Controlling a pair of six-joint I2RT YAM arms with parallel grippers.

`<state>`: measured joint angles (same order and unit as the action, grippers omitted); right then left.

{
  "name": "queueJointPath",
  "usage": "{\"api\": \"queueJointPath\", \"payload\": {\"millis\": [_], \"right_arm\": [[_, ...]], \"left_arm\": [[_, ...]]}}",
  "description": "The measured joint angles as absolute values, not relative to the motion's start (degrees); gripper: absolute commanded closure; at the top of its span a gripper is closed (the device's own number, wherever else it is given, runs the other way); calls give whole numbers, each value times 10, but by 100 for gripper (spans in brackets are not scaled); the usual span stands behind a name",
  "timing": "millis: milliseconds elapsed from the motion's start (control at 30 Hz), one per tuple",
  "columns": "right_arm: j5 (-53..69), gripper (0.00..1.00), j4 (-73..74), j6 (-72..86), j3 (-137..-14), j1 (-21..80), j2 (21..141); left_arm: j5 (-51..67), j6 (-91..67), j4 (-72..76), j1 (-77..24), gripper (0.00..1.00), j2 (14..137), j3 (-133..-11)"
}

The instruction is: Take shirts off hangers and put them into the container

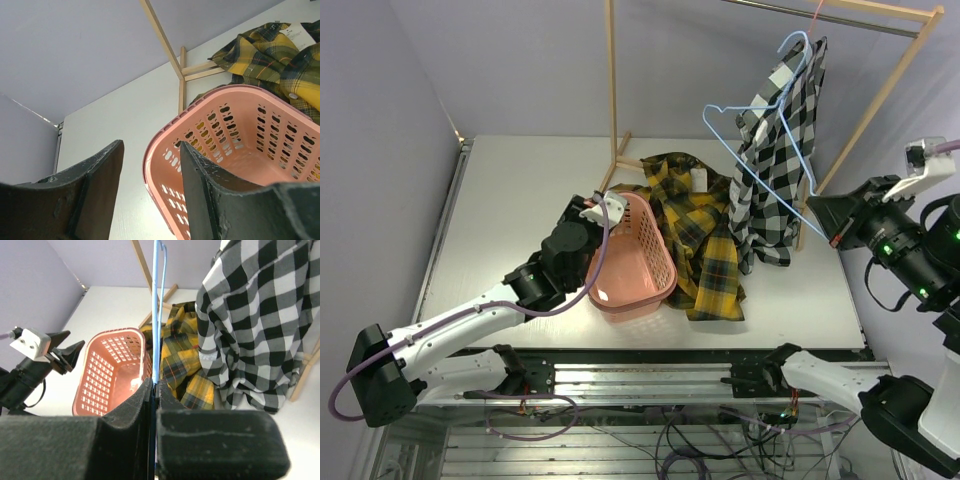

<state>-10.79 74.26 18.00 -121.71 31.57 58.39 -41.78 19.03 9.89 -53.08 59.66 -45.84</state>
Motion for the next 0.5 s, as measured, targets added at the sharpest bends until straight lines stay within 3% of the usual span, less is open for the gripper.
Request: {"api": "queueJointPath", "payload": {"millis": [500], "right_arm": [[-88, 100, 496, 132, -1134, 316, 729]], "left_arm": [[-415, 173, 99, -531, 41, 542, -451]]}}
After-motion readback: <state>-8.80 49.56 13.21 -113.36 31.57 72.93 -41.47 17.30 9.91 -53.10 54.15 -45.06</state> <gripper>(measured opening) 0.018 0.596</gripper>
